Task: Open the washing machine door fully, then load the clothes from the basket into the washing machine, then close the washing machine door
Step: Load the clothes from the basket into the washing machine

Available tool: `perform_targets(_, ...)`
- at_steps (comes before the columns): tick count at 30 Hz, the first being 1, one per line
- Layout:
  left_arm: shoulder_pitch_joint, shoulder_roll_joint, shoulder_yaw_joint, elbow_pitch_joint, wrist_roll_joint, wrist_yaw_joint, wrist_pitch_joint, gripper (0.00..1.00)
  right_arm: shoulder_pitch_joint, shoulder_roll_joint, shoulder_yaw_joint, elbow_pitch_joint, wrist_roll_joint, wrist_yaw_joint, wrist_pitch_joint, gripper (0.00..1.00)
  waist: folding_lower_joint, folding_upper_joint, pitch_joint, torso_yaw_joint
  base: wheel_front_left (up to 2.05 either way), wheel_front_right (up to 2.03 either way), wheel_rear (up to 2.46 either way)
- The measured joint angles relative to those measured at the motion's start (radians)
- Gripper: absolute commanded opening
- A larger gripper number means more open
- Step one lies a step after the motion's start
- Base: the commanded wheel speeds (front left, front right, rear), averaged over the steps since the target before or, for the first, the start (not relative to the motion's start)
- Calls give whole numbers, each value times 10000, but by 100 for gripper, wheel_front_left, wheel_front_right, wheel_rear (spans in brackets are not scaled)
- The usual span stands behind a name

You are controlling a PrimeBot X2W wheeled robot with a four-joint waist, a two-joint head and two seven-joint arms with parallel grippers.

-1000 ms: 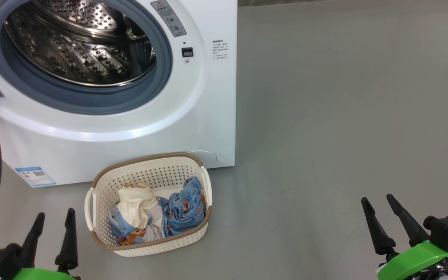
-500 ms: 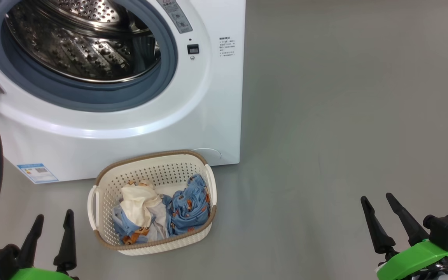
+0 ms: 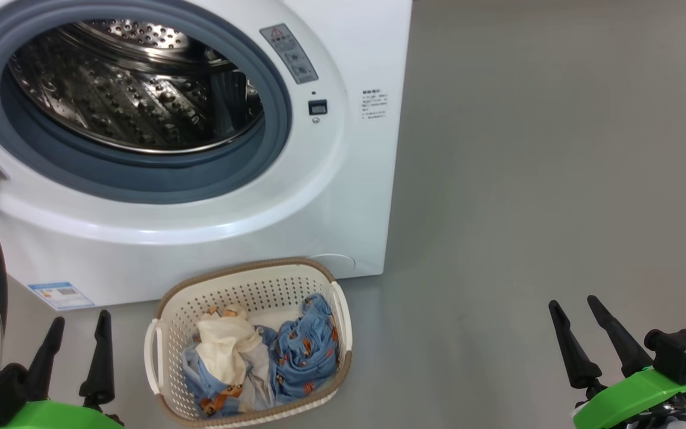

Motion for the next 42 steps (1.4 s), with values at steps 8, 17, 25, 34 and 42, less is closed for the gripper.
perform_targets(8,-27,-23,-56,42,58,0,0,100,-8,77,27,-12,0,0,0,100,0,0,-3,38,48,-61,14)
perform_targets(17,-26,-194,-96,136,105,0,0,100,-9,77,54,-15,0,0,0,100,1,0,-35,92,0,0,0)
perform_targets(25,-25,-230,-113,153,105,0,0,100,-8,77,67,-33,0,0,0,100,0,0,24,105,0,0,0)
perform_targets(34,-80,-234,-380,430,130,0,0,100,-116,123,59,-88,-6,0,0,100,1,0,293,79,0,0,0)
perform_targets(42,-655,-330,-809,1283,94,0,0,100,-533,244,59,-203,-88,0,-2,100,0,0,844,3,0,0,0)
